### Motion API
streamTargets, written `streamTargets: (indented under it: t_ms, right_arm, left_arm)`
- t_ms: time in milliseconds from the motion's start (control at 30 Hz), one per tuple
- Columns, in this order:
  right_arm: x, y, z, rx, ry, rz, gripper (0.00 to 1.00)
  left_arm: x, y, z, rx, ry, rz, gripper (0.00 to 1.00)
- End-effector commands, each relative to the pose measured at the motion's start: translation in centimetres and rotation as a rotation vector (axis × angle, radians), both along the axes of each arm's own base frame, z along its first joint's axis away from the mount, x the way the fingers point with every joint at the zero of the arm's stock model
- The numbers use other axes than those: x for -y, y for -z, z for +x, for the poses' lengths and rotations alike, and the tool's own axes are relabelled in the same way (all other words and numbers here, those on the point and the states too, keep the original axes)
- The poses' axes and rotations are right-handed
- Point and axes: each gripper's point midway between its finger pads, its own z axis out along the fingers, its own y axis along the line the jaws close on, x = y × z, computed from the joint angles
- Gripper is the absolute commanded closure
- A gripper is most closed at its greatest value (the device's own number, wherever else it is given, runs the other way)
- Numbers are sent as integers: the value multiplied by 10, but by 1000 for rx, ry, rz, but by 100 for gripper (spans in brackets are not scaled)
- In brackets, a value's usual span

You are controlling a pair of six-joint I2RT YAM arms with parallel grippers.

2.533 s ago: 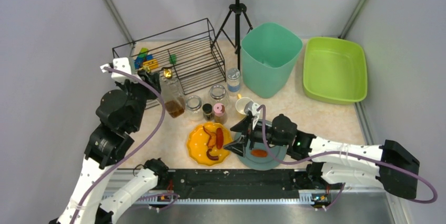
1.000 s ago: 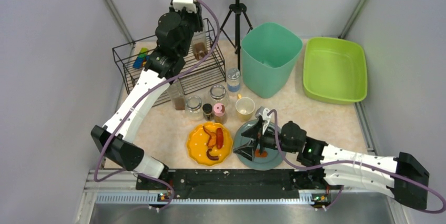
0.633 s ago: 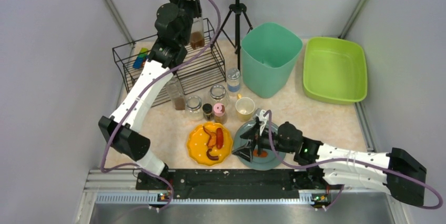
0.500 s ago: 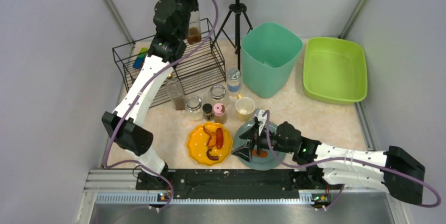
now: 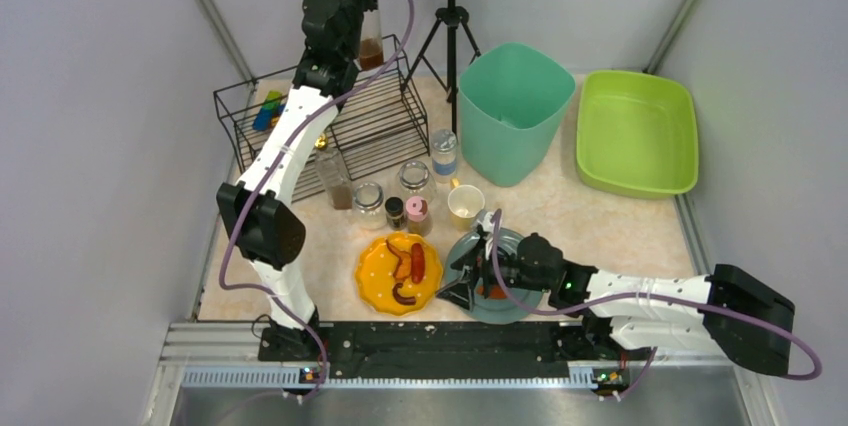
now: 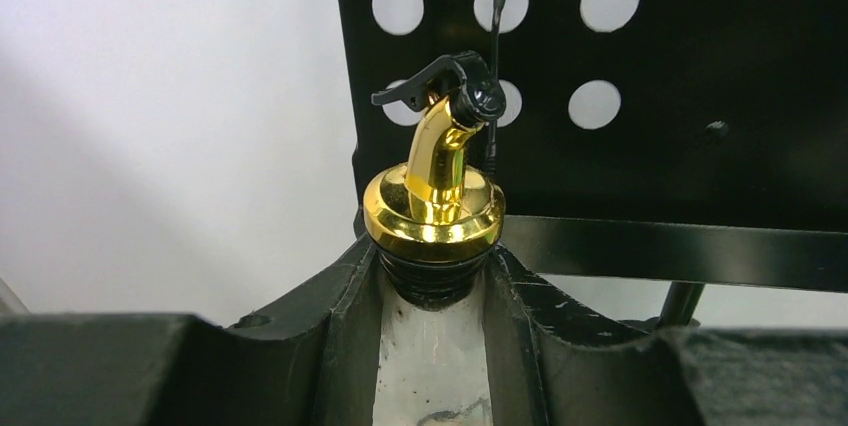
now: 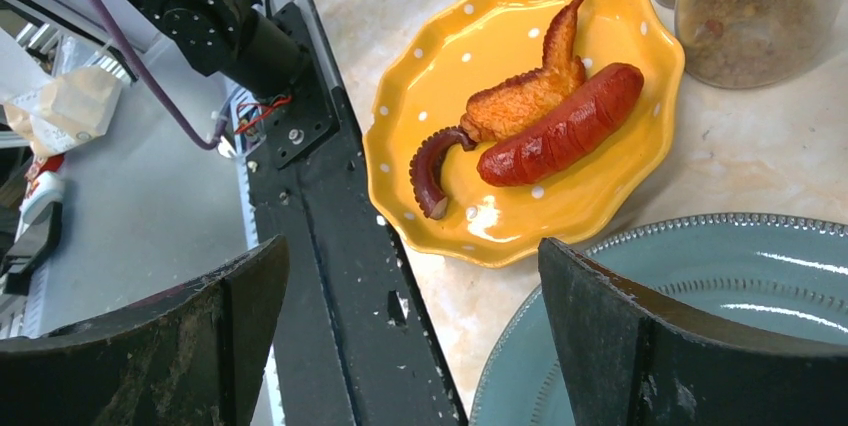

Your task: Clear the kitchen counter

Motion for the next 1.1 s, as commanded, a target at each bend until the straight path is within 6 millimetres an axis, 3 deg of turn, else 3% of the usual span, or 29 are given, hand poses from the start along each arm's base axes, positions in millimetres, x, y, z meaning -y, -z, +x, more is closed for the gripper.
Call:
streamTargets:
  t_ms: [0, 267, 567, 1067]
  right_arm:
    - [-9, -18, -1, 23, -13, 73, 7]
    - [-17, -14, 1, 12, -25, 59, 7]
    - [-26, -8, 4, -5, -31, 44, 7]
    - [-32, 2, 1, -49, -46, 41, 7]
  left_arm:
    - [-12, -75, -23, 241, 34, -85, 100]
    - [-17, -65, -8, 238, 61, -96, 100]
    - [-28, -71, -4, 241, 84, -84, 100]
    - [-22, -12, 14, 121, 129, -143, 100]
